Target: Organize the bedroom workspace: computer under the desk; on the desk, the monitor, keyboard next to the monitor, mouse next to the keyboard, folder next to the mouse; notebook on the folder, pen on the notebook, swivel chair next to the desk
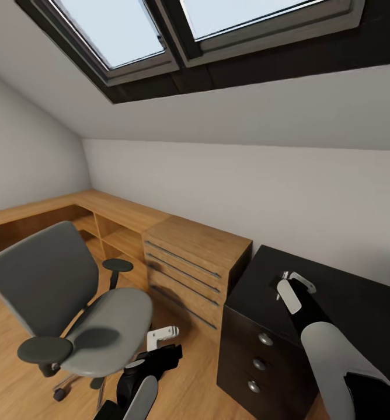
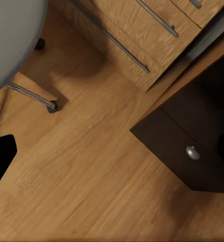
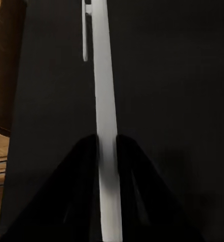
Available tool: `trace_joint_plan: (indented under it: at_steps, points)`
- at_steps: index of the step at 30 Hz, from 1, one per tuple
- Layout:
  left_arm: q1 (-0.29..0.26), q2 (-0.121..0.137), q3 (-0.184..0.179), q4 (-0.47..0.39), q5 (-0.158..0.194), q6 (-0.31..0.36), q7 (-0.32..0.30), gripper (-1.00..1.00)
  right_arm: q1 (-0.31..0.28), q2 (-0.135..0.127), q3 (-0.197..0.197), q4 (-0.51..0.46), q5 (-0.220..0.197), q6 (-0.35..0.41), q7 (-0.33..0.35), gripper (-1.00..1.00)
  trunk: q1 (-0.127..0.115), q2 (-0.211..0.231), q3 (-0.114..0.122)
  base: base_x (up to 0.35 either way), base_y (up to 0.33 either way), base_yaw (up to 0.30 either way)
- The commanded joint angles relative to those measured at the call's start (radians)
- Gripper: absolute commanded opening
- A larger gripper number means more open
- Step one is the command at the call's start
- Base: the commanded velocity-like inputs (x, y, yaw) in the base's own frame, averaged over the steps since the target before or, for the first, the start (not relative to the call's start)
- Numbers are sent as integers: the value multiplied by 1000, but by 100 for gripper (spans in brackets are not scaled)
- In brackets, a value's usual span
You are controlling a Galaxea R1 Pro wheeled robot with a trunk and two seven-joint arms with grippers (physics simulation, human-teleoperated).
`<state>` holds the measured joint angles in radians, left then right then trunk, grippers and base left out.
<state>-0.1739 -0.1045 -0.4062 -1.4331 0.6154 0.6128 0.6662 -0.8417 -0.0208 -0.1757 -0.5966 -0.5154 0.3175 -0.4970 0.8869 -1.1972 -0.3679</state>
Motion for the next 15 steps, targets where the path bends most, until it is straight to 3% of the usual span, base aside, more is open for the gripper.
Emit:
trace_joint_plan:
  at_steps: [1, 10, 15]
  points:
    - [-1, 0, -1, -1, 10, 1, 10, 100, 0, 0, -3, -2, -8, 3, -5, -100, 0, -1, -1, 0, 0, -287]
    - [-1, 1, -2, -1, 12, 1, 9, 100, -1, -1, -25, -2, -8, 2, -5, -100, 0, -1, -1, 0, 0, -294]
    - [-1, 2, -2, -1, 13, 1, 9, 100, -1, -1, -55, -3, -8, 2, -5, -100, 0, -1, -1, 0, 0, -123]
